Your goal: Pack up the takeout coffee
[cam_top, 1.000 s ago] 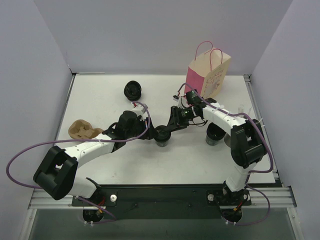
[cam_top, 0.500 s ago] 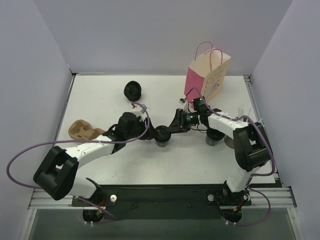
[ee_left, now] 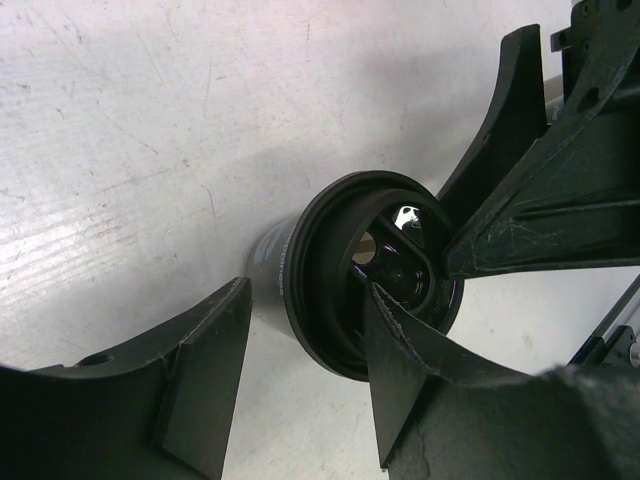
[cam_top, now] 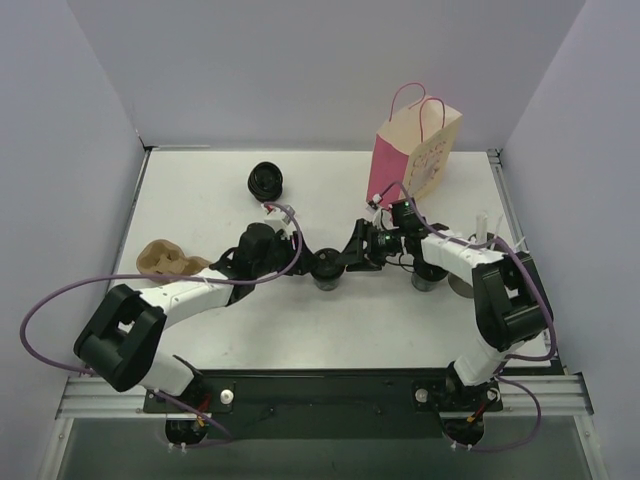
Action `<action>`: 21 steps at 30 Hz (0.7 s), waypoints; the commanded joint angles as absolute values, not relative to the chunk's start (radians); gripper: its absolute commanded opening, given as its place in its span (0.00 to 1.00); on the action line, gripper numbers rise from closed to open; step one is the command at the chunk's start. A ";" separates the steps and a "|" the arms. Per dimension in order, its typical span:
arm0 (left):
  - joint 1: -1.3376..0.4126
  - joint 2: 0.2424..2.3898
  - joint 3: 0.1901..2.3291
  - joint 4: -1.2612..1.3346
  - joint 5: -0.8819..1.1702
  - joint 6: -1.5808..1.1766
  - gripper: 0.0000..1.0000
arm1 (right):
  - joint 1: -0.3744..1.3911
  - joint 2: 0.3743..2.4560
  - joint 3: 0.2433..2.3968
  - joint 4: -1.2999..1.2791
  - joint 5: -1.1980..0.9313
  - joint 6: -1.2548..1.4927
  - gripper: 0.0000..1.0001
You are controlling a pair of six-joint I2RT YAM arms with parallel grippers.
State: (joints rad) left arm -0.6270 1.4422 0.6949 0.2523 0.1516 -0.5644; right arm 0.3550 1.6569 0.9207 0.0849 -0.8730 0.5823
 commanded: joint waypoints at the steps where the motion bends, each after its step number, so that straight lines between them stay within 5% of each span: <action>1: -0.626 1.554 0.686 0.022 0.087 -0.454 0.57 | 0.348 1.617 1.004 -0.069 -0.811 0.539 0.50; 21: -0.627 1.585 0.709 0.018 0.094 -0.429 0.57 | 0.305 1.704 1.164 -0.189 -0.842 0.436 0.44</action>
State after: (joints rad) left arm -0.6270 1.5158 0.7597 0.2710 0.1612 -0.5121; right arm 0.3073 1.6791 1.1275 -0.1547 -0.8192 0.4622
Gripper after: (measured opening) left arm 0.571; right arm 0.458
